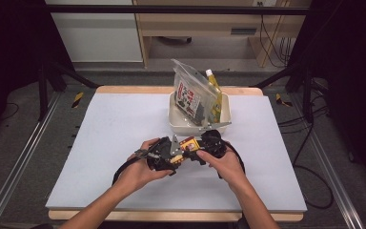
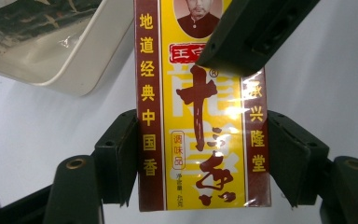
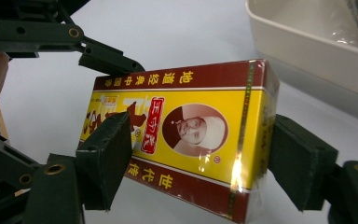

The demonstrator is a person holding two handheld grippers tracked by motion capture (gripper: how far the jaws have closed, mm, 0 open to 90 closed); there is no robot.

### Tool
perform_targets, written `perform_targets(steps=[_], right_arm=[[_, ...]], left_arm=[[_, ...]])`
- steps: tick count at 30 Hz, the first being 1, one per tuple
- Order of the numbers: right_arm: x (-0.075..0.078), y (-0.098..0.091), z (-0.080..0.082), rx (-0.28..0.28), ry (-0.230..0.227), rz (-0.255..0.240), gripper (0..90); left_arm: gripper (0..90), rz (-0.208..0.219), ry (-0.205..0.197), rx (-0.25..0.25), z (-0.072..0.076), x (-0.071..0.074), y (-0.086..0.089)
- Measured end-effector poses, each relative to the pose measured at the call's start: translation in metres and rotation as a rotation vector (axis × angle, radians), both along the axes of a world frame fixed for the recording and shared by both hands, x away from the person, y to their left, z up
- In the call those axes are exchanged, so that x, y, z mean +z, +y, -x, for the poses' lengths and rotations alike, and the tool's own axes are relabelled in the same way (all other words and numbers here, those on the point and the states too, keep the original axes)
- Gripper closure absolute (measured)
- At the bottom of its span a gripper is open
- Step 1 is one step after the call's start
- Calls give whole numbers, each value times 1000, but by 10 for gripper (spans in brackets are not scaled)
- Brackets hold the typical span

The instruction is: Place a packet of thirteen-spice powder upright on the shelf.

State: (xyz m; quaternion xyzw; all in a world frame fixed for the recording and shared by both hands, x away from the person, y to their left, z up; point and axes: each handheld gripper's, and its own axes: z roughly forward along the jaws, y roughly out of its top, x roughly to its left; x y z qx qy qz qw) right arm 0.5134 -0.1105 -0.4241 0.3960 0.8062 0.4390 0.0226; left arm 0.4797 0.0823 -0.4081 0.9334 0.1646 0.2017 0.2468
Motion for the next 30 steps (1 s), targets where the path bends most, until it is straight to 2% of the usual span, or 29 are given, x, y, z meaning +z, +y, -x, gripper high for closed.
perform_targets(steps=[5, 8, 10, 19, 25, 28, 30], right_arm=[[5, -2, 3, -21, -23, -1, 337], [14, -6, 6, -47, -36, -18, 433], [18, -7, 8, -58, -42, -26, 460], [31, -4, 12, -74, -39, -37, 531], [45, 1, 13, -87, -28, -18, 608], [52, 3, 16, -101, -19, -21, 650], [55, 3, 17, -103, -20, -24, 664]], left_arm=[[323, 0, -5, 0, -2, 0, 0], [325, 14, -17, -1, -3, -1, 0], [325, 15, -27, -5, -3, 1, 1], [325, 8, -48, -7, -2, 2, 6], [323, 36, -62, 1, -3, 0, 8], [322, 70, -74, 9, -4, -3, 6], [321, 77, -74, 13, -4, -3, 5]])
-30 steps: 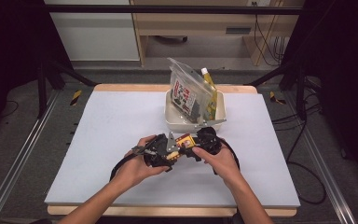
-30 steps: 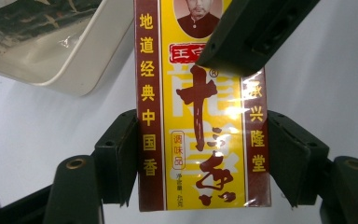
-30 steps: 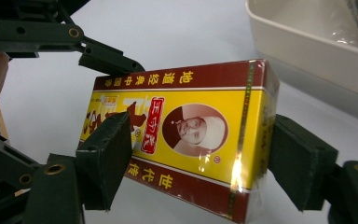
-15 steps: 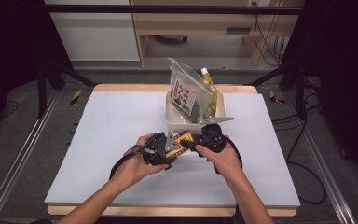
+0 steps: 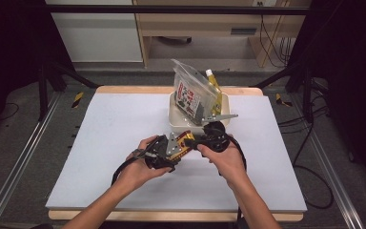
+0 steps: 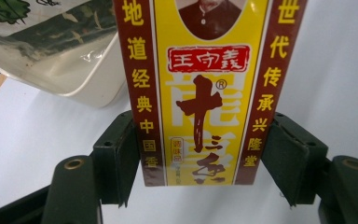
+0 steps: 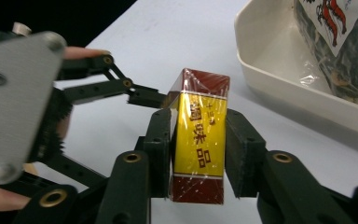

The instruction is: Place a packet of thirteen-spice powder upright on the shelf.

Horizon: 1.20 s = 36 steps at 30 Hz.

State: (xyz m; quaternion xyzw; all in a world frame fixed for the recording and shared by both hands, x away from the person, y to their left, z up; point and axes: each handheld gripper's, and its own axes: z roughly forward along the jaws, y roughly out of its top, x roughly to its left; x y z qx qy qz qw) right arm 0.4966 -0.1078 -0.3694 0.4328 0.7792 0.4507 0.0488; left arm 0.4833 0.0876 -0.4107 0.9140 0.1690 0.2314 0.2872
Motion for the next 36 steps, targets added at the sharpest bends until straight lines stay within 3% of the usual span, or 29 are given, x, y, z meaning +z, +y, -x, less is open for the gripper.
perform_targets(steps=[3, 6, 8, 10, 12, 13, 18, 23, 28, 33, 36], right_arm=[[11, 1, 5, -21, -23, 7, 686], [16, 1, 6, -32, -40, 18, 689], [20, 0, 7, -42, -50, 28, 689], [26, -4, 9, -65, -79, 80, 689], [27, -6, 10, -77, -82, 103, 689], [27, -12, 10, -91, -92, 137, 689], [28, -35, 11, -146, -108, 202, 688], [29, -54, 11, -186, -104, 232, 689], [37, -81, 10, -248, -103, 268, 688], [47, -93, 5, -279, -116, 291, 688], [55, -99, -2, -301, -129, 300, 688]], left_arm=[[319, 20, -22, 8, 0, 1, -3], [317, 71, -29, 15, -2, 4, -6], [308, 96, -23, 17, -3, 6, -6], [250, 139, 6, 25, -3, 8, -1], [235, 146, 15, 31, -2, 8, 2], [214, 151, 25, 39, -2, 8, 6], [171, 151, 72, 104, 3, 0, 37], [159, 173, 80, 159, 8, -9, 60], [146, 212, 98, 253, 14, -21, 98], [122, 202, 112, 288, 20, -25, 116], [111, 224, 102, 316, 23, -27, 127]])
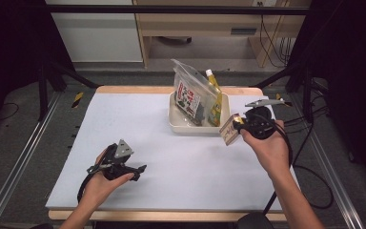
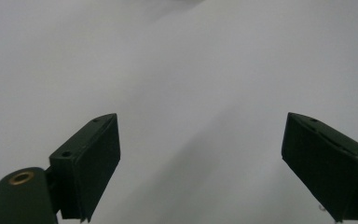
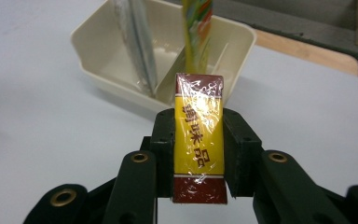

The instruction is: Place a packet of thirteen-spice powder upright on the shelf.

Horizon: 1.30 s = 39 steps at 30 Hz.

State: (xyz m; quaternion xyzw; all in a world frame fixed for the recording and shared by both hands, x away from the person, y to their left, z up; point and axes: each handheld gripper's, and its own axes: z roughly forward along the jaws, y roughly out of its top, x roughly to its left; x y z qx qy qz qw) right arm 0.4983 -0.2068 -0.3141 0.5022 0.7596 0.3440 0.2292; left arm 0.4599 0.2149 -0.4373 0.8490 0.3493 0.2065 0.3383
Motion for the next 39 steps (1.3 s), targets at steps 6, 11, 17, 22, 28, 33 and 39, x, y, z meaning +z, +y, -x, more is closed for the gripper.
perform_targets(steps=[6, 11, 17, 22, 28, 33, 39], right_arm=[[19, -11, -14, -52, -36, -1, 688], [41, -15, -28, -77, -65, -13, 687], [54, -17, -44, -95, -86, -21, 687], [58, -18, -60, -114, -88, -57, 687], [53, -12, -80, -153, -65, -33, 687], [50, -12, -88, -173, -57, -34, 687], [40, -4, -101, -193, -31, -39, 687]], left_arm=[[94, 37, -5, 66, 4, -4, 19], [91, 69, -38, 138, 6, -10, 28], [83, 57, -38, 154, 4, -11, 29], [83, 45, -46, 176, 2, -13, 32], [86, 36, -59, 178, 2, -11, 34], [87, 38, -60, 177, 2, -11, 33], [89, 31, -54, 170, 3, -10, 32]])
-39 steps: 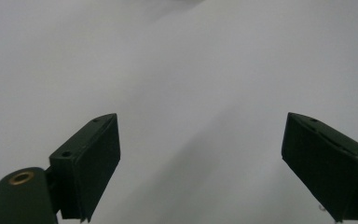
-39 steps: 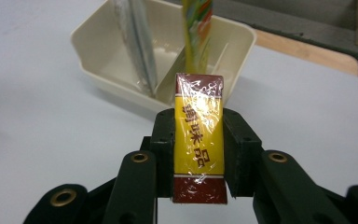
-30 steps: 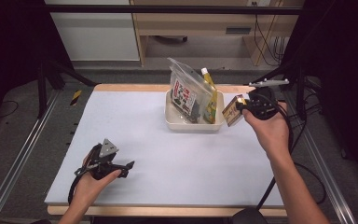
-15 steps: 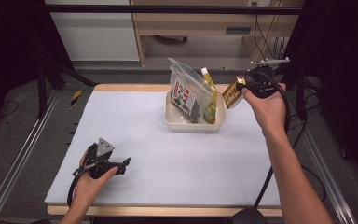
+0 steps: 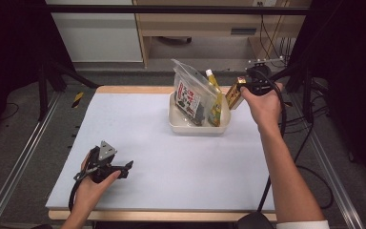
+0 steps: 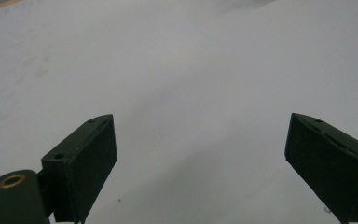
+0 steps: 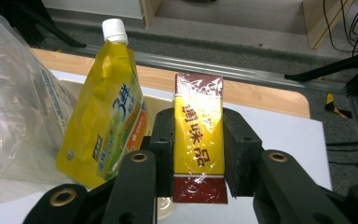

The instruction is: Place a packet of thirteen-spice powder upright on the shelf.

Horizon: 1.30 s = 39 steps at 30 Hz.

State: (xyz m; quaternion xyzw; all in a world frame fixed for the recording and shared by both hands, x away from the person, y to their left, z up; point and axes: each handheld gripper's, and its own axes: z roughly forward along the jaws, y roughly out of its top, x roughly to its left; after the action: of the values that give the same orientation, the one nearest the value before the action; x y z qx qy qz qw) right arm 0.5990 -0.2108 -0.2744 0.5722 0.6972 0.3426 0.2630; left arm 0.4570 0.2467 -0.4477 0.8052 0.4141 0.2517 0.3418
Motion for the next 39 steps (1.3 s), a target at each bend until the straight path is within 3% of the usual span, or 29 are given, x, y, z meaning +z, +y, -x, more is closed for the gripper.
perform_targets(steps=[17, 39], right_arm=[[-23, 25, -17, -9, 60, -7, 687], [-42, 26, -25, -75, 102, 2, 686]], left_arm=[[91, 8, -10, -3, 2, 1, -1], [98, 0, 2, -27, 1, -1, -5]])
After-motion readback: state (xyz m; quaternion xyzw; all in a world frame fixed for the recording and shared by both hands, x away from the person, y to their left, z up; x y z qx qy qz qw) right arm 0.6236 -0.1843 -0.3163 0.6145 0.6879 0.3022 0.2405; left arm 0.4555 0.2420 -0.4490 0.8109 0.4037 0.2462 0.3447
